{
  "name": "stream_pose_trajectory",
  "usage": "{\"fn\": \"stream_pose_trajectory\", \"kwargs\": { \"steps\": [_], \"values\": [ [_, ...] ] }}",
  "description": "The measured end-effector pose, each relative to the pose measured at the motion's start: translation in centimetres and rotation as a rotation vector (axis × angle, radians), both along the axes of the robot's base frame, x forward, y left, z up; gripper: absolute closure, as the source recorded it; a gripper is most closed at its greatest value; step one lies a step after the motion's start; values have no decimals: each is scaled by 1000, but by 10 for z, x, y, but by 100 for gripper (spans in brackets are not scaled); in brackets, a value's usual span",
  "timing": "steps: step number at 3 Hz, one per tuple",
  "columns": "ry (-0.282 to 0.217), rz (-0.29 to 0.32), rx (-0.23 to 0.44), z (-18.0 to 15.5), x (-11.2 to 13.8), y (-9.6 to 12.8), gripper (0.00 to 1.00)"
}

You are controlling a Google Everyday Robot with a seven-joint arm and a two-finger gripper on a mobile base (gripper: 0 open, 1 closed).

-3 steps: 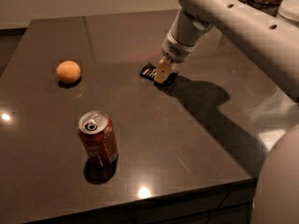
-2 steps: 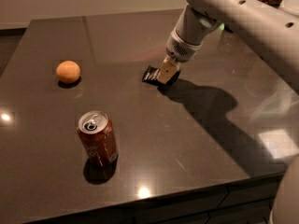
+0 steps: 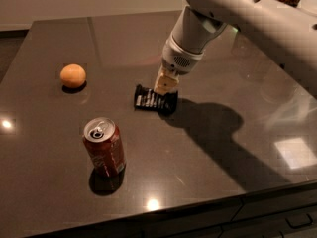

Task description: Move rxbar chocolate near coke can

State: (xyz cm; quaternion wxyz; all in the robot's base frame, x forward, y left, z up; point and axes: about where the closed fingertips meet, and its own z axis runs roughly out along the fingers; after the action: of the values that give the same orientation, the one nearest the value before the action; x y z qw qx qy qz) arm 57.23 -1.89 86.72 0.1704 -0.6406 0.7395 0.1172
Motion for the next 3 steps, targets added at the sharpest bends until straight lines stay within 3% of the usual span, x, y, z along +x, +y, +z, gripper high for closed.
{"fn": "stream_pose_trajectory", "kwargs": {
  "steps": [1,3],
  "values": [
    [22,122,25,0,-29,25,100],
    [56,341,30,6,-73,42,99]
  ]
}}
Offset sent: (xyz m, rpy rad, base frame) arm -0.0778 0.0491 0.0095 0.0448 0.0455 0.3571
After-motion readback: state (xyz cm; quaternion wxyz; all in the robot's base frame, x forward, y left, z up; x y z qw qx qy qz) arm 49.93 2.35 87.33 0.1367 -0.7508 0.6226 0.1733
